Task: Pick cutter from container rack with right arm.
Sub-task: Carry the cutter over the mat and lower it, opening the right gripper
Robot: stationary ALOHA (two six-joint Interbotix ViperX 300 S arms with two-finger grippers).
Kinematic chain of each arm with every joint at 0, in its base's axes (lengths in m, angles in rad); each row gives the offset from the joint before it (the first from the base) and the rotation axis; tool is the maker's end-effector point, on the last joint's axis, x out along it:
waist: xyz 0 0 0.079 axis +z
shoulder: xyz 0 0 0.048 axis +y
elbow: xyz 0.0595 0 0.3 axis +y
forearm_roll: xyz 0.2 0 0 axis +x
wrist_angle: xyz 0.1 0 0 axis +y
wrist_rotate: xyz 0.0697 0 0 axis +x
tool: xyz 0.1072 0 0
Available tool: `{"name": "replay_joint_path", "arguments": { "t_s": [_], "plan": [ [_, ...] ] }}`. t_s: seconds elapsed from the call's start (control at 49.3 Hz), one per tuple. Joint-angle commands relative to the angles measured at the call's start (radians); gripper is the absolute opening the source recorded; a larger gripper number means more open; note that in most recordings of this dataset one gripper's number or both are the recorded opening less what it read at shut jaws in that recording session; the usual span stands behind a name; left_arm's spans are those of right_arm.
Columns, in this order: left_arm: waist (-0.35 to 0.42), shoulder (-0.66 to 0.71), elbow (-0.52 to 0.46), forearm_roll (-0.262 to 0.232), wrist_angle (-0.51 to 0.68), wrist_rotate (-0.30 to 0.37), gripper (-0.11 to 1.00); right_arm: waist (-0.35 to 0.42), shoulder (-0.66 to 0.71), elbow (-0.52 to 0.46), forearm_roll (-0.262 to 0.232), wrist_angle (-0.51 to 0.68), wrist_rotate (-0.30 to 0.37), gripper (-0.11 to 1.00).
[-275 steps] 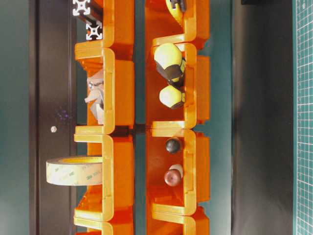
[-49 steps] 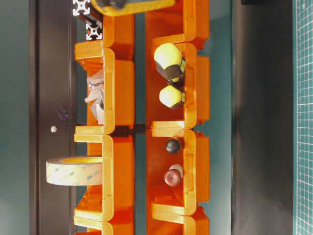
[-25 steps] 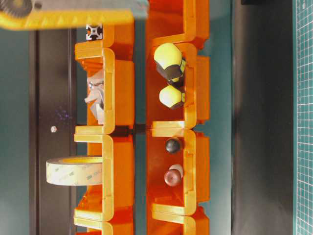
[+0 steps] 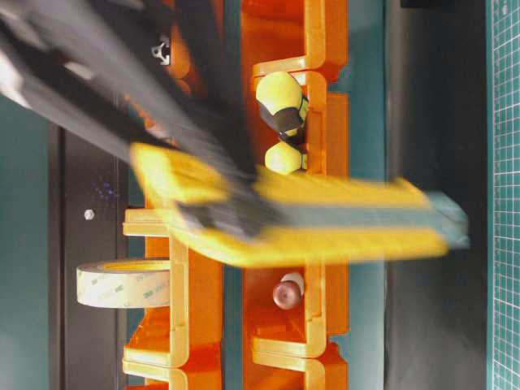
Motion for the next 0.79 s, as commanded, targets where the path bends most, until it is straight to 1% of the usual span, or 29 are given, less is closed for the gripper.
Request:
{"name": "replay_joint_path", "arguments": {
  "t_s": [0.0, 0.183, 0.304, 0.386, 0.487, 0.771],
  "plan": [
    [-0.011, -0.003, -0.038, 0.003, -0.012, -0.003, 0.0, -0.063, 0.006, 0.006, -0.051, -0.095, 0.003, 0.26],
    [-0.005, -0.025, -0.044, 0.003, -0.008, -0.002, 0.0, -0.163, 0.06, 0.012, -0.172, -0.222, 0.003, 0.26],
    [0.0, -0.023, -0.044, 0.003, -0.008, -0.002, 0.0, -0.207, 0.101, 0.003, -0.216, -0.301, 0.003, 0.26],
    [0.002, -0.021, -0.043, 0.003, -0.008, -0.003, 0.0, -0.23, 0.127, -0.006, -0.235, -0.344, 0.003, 0.26],
    [0.002, -0.017, -0.04, 0.003, -0.008, -0.003, 0.0, -0.249, 0.15, -0.009, -0.252, -0.36, 0.003, 0.26],
    [0.002, -0.011, -0.038, 0.003, -0.008, -0.003, 0.0, -0.284, 0.17, 0.002, -0.256, -0.383, 0.005, 0.26]
  ]
}}
